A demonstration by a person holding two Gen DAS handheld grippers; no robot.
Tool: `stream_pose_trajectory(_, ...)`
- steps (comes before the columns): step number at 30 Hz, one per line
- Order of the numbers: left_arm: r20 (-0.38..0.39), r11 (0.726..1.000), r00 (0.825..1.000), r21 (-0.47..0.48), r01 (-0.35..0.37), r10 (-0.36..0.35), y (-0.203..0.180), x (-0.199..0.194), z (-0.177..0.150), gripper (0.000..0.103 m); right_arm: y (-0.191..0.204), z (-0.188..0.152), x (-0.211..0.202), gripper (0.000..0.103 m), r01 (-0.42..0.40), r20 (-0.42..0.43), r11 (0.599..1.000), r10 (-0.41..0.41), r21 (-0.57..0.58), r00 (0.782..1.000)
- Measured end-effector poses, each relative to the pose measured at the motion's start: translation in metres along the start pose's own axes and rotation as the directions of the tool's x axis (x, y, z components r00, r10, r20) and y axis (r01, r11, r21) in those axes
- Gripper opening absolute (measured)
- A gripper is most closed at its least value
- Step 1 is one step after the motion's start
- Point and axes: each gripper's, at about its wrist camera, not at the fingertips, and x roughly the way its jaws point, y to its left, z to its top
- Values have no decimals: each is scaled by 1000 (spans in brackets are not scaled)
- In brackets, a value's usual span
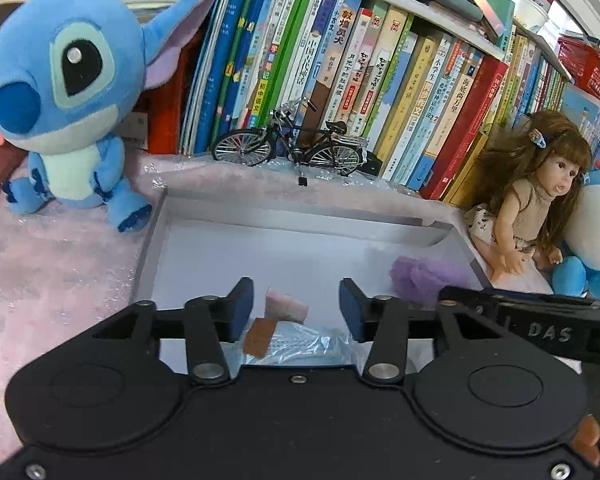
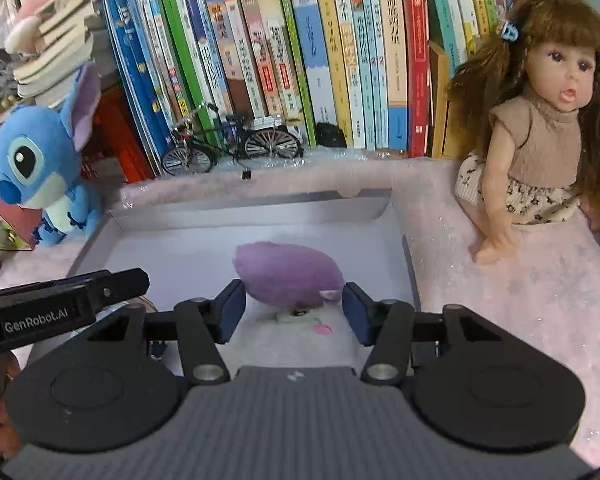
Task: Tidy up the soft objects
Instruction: 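Open the left tool to drop the tagged item onto the packet in the tray, then move left tool to pink folded cloth while right tool moves to gold sequin pouches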
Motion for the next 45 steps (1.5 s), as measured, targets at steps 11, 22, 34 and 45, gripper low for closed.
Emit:
stream_pose_trajectory(11, 64, 997, 998, 79, 2, -7, -8, -52, -16, 80, 12, -17, -55, 88, -4, 135, 997, 14, -78, 991)
stream_pose_trajectory(22, 94, 991, 991, 110, 79, -90, -8, -112, -51, 86, 20, -55, -112, 99, 6, 243, 986, 35, -164, 970)
stream_pose_trajectory(34, 154, 982, 983, 174, 70, -98, -3, -152, -104, 87, 25, -109, -140, 103, 27, 279, 971, 42, -237, 959)
stream_pose_trajectory(45, 146, 976, 987, 212, 41, -73, 13, -160, -146, 87, 27, -158, -133, 103, 29, 239, 957, 43, -290, 970)
